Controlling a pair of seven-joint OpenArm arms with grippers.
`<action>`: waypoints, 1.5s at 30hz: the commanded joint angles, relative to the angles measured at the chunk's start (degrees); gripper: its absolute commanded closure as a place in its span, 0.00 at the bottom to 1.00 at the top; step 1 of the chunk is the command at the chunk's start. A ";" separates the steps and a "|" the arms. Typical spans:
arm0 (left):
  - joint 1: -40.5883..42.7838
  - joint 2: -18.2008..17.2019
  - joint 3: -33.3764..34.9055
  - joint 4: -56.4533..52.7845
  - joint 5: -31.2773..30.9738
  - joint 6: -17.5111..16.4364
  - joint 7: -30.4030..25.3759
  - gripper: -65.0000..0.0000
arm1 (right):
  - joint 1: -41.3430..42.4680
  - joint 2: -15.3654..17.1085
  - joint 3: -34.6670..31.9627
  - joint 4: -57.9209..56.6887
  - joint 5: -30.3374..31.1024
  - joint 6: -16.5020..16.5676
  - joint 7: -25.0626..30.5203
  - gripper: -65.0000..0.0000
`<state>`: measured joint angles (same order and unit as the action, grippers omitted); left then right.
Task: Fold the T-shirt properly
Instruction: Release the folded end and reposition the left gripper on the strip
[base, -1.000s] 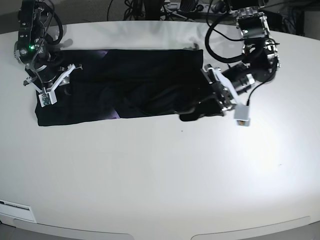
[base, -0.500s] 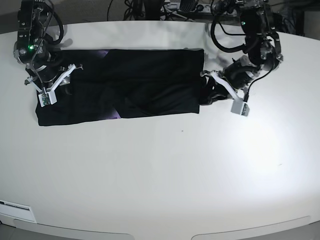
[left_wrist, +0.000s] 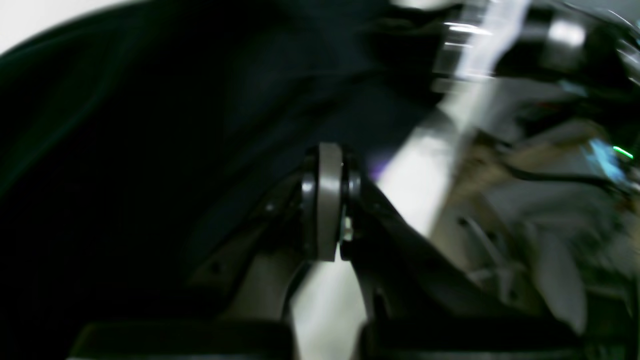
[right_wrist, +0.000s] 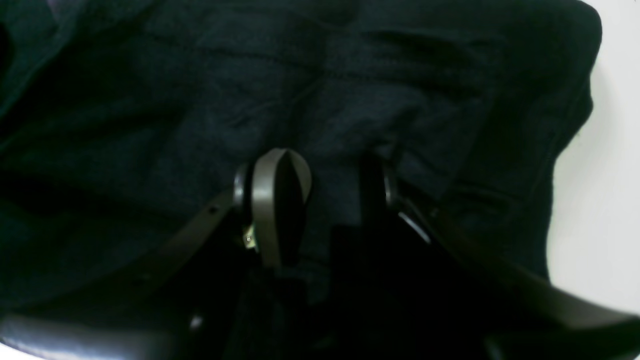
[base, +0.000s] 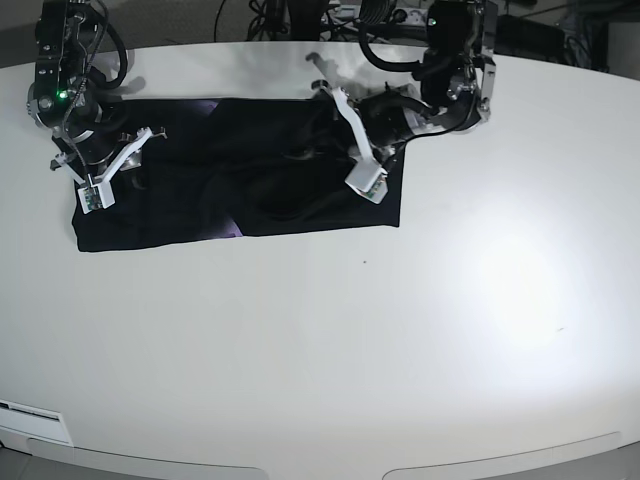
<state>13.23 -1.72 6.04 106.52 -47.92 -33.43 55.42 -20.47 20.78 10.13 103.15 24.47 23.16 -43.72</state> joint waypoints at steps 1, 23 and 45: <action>-0.59 -0.04 0.50 1.05 -2.47 -1.46 -1.36 1.00 | -0.63 0.17 -0.35 -0.13 -0.04 0.90 -3.48 0.58; -0.66 -0.24 -20.02 9.16 0.00 -5.73 -3.89 1.00 | -0.66 0.15 -0.35 -0.13 -0.02 0.90 -3.50 0.58; -1.73 1.81 5.11 -2.38 -1.68 -6.57 -5.46 1.00 | -0.66 0.17 -0.35 -0.13 -0.02 0.90 -3.72 0.58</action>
<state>12.14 -0.08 11.38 103.11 -48.60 -39.31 50.96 -20.49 20.78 10.13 103.15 24.51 23.18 -43.75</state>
